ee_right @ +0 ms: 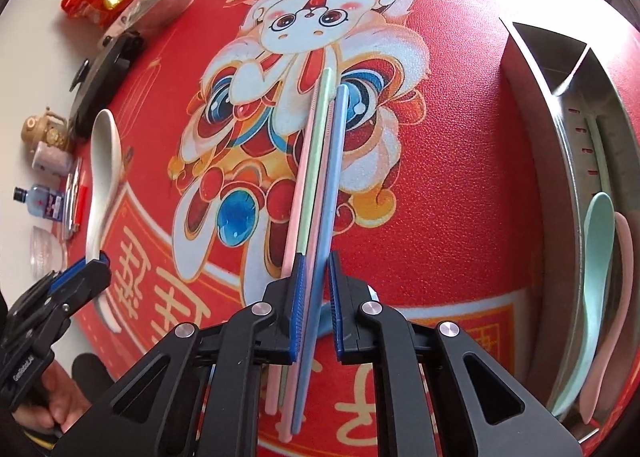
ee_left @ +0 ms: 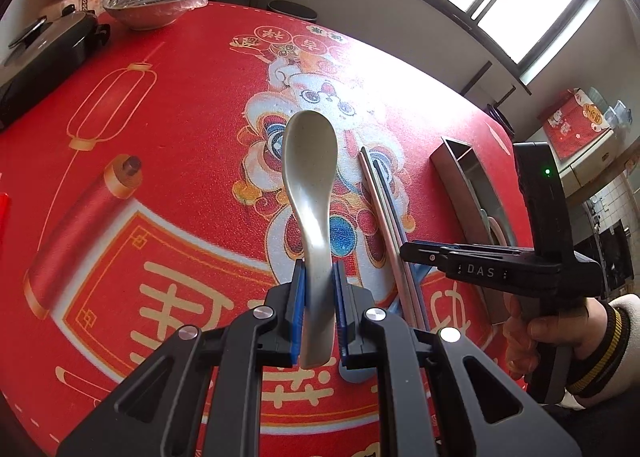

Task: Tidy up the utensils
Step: 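Grasp another blue chopstick with the right tool while the left tool holds the white spoon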

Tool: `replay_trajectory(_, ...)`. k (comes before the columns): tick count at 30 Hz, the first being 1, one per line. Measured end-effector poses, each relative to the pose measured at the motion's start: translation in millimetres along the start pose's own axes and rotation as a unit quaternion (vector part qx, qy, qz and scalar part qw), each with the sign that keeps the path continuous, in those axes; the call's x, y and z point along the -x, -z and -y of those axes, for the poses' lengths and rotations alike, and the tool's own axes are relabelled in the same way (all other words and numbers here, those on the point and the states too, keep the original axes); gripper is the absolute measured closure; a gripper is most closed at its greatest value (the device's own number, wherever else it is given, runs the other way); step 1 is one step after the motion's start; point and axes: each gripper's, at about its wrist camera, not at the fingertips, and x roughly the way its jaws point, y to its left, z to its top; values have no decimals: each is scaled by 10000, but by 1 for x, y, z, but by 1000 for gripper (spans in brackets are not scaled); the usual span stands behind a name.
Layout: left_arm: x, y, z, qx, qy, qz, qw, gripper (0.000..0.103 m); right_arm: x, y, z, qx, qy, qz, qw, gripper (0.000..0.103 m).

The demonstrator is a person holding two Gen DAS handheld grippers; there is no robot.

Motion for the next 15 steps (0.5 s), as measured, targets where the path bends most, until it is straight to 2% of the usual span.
replay_trajectory(8,-2,1,-1,10,74,-14,10000,90,4,5,10,-313,-66,70,9995,93)
replay_trajectory(15,-3,4,5,-43,101,-22,9999,90,3,5,4,-170,53,70,9998,93)
